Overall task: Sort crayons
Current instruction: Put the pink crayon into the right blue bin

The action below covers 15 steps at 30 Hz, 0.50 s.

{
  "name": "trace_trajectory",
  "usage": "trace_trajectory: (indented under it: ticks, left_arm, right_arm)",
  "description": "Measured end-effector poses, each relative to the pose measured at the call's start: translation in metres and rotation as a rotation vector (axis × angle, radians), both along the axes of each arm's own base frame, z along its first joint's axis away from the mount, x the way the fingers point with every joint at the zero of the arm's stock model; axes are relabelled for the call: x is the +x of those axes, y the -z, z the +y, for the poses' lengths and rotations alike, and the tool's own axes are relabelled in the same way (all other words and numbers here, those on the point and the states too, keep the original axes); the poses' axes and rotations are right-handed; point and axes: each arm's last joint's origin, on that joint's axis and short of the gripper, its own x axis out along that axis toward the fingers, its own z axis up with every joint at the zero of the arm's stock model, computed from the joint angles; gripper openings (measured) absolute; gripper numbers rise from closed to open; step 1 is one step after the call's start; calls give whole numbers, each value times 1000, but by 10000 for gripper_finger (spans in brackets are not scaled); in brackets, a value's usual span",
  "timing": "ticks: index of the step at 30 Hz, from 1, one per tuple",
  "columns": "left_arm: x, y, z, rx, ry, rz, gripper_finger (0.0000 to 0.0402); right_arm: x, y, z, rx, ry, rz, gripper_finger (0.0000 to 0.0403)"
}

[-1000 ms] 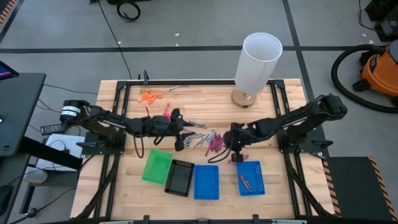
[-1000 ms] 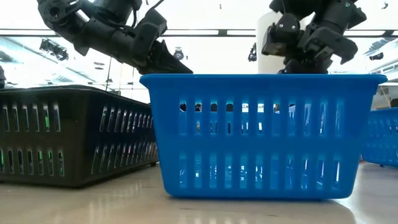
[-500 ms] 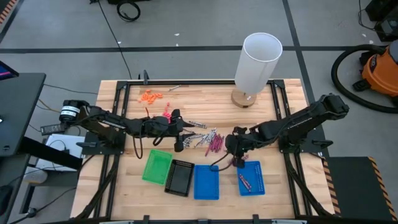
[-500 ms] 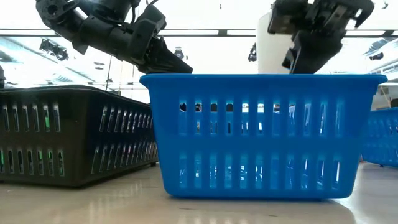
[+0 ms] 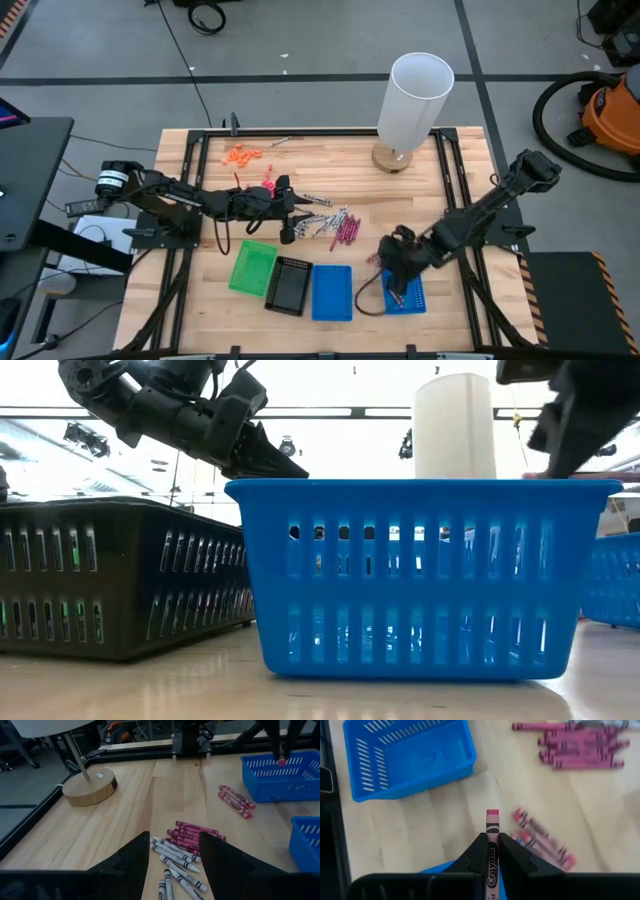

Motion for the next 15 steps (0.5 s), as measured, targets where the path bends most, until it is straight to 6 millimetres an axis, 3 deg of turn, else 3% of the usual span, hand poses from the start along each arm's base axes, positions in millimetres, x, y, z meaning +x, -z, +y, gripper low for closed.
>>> trace_trajectory:
  ticks: [8, 15]
  left_arm:
    - [0, 0, 1, 24, 3, 3, 181]
    - [0, 0, 6, 26, -16, 1, 181]
  right_arm:
    - [-26, 17, 27, 159, 235, 36, 44]
    - [-31, 35, 34, 155, 310, 90, 67]
